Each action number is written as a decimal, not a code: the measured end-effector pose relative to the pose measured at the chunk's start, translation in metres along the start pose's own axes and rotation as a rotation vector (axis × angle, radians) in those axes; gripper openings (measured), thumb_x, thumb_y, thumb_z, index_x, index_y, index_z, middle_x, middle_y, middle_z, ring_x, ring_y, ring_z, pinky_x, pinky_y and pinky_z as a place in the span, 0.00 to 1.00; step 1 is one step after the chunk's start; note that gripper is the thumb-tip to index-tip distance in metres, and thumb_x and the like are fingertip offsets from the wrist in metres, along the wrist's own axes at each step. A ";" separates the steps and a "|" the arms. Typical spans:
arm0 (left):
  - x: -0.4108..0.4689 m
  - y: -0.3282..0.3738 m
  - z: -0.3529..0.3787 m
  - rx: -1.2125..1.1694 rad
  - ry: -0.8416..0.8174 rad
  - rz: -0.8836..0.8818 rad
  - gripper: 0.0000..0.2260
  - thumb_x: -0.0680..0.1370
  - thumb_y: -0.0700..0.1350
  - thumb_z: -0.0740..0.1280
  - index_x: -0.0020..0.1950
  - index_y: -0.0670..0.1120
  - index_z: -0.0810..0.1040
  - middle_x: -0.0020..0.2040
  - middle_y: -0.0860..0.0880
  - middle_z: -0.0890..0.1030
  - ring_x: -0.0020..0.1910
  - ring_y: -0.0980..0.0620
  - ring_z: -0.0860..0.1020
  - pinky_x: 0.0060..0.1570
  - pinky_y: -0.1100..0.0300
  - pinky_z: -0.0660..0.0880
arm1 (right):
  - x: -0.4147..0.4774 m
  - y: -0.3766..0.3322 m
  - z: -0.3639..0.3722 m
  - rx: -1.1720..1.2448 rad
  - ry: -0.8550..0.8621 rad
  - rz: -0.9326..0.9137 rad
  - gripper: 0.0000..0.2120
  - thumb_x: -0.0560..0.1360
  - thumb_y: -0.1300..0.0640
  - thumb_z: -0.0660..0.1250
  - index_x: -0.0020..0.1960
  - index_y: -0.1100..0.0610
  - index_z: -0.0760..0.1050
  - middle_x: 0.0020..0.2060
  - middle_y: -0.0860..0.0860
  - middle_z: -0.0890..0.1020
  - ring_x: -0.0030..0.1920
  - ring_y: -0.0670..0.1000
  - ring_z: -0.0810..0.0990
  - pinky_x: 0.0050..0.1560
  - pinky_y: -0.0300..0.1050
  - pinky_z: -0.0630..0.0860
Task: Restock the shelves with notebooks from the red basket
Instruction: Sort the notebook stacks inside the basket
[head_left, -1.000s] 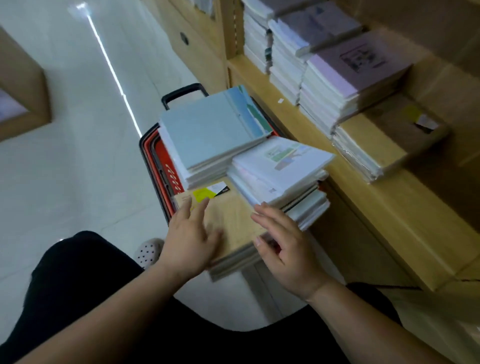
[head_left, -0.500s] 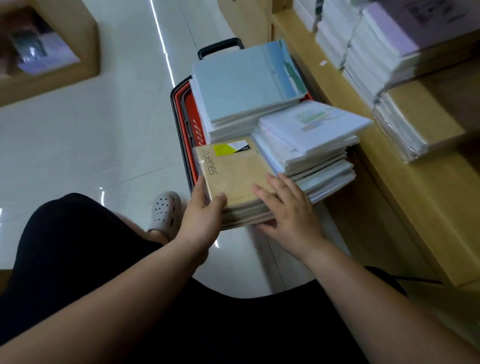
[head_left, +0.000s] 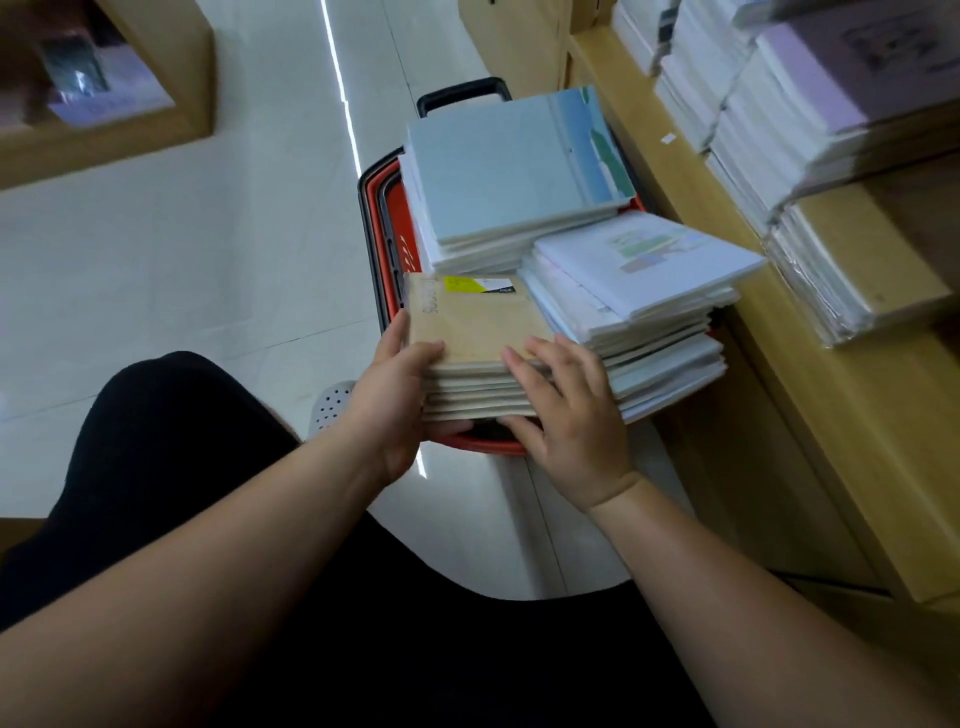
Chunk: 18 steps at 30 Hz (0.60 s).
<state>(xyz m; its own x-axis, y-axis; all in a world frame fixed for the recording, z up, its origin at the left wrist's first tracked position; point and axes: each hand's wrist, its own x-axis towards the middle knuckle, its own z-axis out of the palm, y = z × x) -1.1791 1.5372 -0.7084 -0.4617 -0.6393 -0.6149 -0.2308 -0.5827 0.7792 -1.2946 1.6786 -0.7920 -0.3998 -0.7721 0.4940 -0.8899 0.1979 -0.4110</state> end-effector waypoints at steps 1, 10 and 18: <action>0.001 0.004 -0.001 0.001 0.008 -0.009 0.23 0.81 0.42 0.62 0.72 0.64 0.70 0.61 0.51 0.80 0.53 0.43 0.81 0.38 0.45 0.83 | 0.002 -0.003 0.000 0.018 0.011 0.007 0.31 0.71 0.53 0.78 0.72 0.59 0.75 0.66 0.60 0.78 0.64 0.68 0.76 0.67 0.66 0.72; 0.004 0.031 -0.016 -0.048 0.001 -0.077 0.21 0.75 0.43 0.63 0.67 0.57 0.79 0.65 0.42 0.81 0.53 0.39 0.81 0.34 0.49 0.80 | 0.034 -0.049 -0.033 0.451 0.024 0.511 0.42 0.66 0.38 0.75 0.75 0.53 0.70 0.71 0.51 0.70 0.72 0.47 0.68 0.73 0.36 0.62; -0.020 0.041 -0.038 -0.055 -0.028 -0.070 0.15 0.78 0.41 0.62 0.59 0.56 0.82 0.45 0.49 0.86 0.39 0.46 0.83 0.33 0.49 0.81 | 0.076 -0.066 -0.066 1.070 -0.154 1.053 0.17 0.81 0.49 0.67 0.69 0.47 0.74 0.59 0.43 0.81 0.55 0.39 0.81 0.51 0.37 0.78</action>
<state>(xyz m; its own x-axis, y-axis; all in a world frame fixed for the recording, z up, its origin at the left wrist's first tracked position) -1.1470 1.5069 -0.6687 -0.4702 -0.5818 -0.6637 -0.2162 -0.6531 0.7257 -1.2803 1.6468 -0.6767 -0.6480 -0.6297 -0.4284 0.3828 0.2169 -0.8980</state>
